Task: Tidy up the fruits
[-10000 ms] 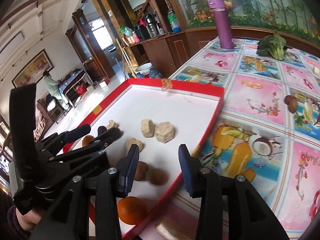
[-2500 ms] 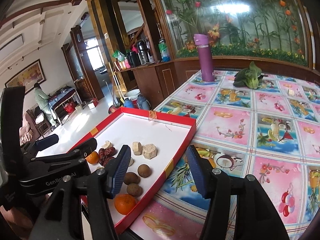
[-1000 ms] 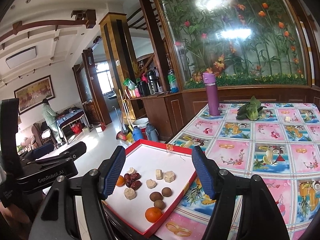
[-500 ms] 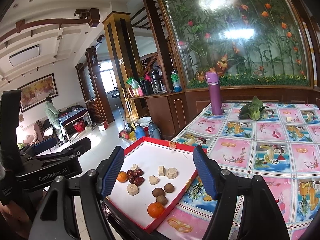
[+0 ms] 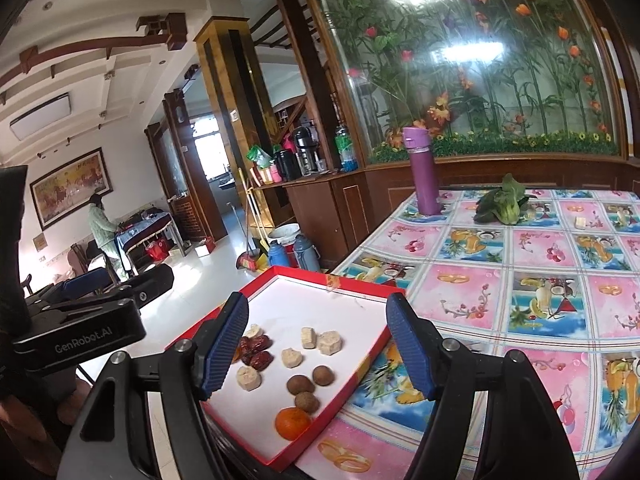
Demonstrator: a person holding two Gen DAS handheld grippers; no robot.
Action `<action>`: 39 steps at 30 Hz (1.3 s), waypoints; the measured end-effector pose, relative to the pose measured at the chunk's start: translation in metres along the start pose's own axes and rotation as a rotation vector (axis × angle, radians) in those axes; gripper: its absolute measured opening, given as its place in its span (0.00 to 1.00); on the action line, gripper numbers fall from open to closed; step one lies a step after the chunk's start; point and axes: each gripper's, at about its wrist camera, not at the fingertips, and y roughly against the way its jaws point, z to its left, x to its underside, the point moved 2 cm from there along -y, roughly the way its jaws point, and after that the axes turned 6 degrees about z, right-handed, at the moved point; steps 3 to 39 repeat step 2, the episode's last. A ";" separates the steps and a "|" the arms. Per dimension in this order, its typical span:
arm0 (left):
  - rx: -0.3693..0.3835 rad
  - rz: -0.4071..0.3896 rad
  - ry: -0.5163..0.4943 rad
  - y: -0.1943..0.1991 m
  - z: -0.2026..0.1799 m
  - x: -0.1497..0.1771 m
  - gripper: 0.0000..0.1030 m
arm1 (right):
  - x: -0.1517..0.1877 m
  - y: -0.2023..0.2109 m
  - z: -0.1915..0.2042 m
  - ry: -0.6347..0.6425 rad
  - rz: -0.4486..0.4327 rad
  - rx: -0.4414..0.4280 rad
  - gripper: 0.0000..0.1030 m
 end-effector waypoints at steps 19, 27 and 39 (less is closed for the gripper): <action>0.048 -0.004 -0.034 -0.003 -0.023 -0.006 1.00 | -0.004 0.003 -0.019 -0.032 -0.003 0.031 0.69; 0.048 -0.004 -0.034 -0.003 -0.023 -0.006 1.00 | -0.004 0.003 -0.019 -0.032 -0.003 0.031 0.69; 0.048 -0.004 -0.034 -0.003 -0.023 -0.006 1.00 | -0.004 0.003 -0.019 -0.032 -0.003 0.031 0.69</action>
